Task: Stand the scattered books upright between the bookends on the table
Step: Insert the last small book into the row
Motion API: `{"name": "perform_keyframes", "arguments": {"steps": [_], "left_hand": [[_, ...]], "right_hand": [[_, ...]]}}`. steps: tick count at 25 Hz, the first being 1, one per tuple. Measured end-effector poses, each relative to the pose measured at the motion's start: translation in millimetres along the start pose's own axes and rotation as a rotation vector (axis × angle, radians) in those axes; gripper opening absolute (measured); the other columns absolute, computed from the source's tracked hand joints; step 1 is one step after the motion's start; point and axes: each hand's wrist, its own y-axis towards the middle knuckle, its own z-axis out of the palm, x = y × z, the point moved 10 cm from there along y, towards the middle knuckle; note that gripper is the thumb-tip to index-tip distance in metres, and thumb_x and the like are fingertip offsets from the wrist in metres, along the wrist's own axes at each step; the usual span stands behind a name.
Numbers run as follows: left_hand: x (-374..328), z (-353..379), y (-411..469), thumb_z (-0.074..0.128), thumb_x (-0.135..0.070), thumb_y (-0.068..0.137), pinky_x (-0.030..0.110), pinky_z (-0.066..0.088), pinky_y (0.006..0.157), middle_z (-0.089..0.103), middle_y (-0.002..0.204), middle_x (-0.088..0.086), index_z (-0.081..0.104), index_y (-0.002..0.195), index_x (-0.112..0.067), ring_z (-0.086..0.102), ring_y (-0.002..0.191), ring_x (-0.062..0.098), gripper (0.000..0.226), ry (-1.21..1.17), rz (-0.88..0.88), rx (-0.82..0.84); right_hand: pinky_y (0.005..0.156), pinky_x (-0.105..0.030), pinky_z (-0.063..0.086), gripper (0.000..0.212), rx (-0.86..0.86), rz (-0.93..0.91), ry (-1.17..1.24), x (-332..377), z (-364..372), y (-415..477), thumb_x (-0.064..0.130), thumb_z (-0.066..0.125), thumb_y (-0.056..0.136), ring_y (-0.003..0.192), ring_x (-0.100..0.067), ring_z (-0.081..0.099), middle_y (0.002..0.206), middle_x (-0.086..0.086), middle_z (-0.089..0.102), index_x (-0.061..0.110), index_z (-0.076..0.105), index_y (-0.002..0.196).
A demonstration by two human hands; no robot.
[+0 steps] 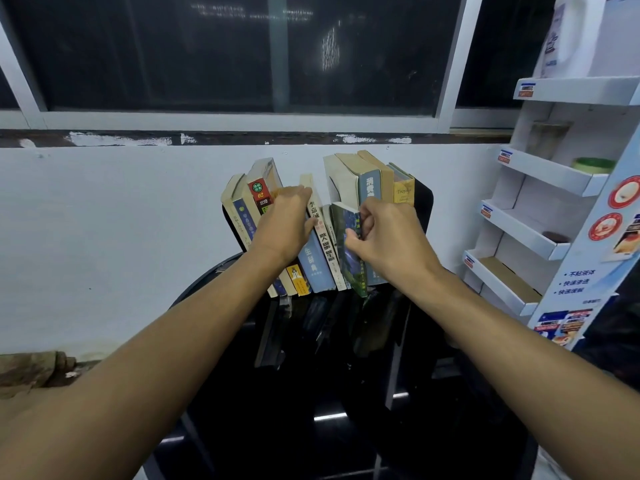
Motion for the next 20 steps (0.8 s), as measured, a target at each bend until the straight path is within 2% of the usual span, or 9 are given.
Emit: {"name": "perform_keyframes", "arguments": {"steps": [2,8,13,20], "left_hand": [[3.5,0.9,0.1,0.074,-0.021,0.089,0.048,0.057,0.082,0.065,0.112,0.011,0.059,0.112,-0.01,0.064,0.101,0.032,0.029,-0.016,-0.003,-0.004],[6.5,0.1,-1.2,0.073,-0.018,0.089,0.047,0.056,0.083,0.065,0.112,0.011,0.059,0.113,-0.01,0.064,0.101,0.031,0.028,-0.044,-0.007,-0.015],[6.5,1.0,-1.1,0.072,-0.016,0.089,0.047,0.056,0.082,0.063,0.112,0.011,0.059,0.112,-0.009,0.063,0.1,0.031,0.028,-0.05,-0.017,-0.018],[5.4,0.9,-2.1,0.072,-0.015,0.089,0.047,0.056,0.084,0.063,0.113,0.011,0.059,0.115,-0.01,0.064,0.1,0.031,0.029,-0.071,-0.013,-0.025]], "right_hand": [[0.062,-0.037,0.054,0.016,-0.001,-0.017,-0.038,4.2,1.9,5.3,0.016,0.072,0.087,0.064,-0.025,0.062,0.067,-0.007,0.062,0.005,0.06,0.085],[0.047,-0.025,0.032,0.015,0.031,-0.048,-0.196,17.3,12.4,19.6,0.018,0.064,0.093,0.066,-0.022,0.055,0.071,-0.003,0.057,0.013,0.051,0.089],[0.058,-0.037,0.05,0.013,-0.006,-0.082,-0.159,19.9,19.9,30.7,0.015,0.064,0.095,0.069,-0.028,0.059,0.073,-0.005,0.053,0.004,0.059,0.096],[0.059,-0.037,0.041,0.012,-0.06,-0.101,-0.121,0.4,48.9,24.9,0.017,0.058,0.1,0.074,-0.028,0.057,0.084,-0.008,0.055,0.007,0.054,0.096]]}}
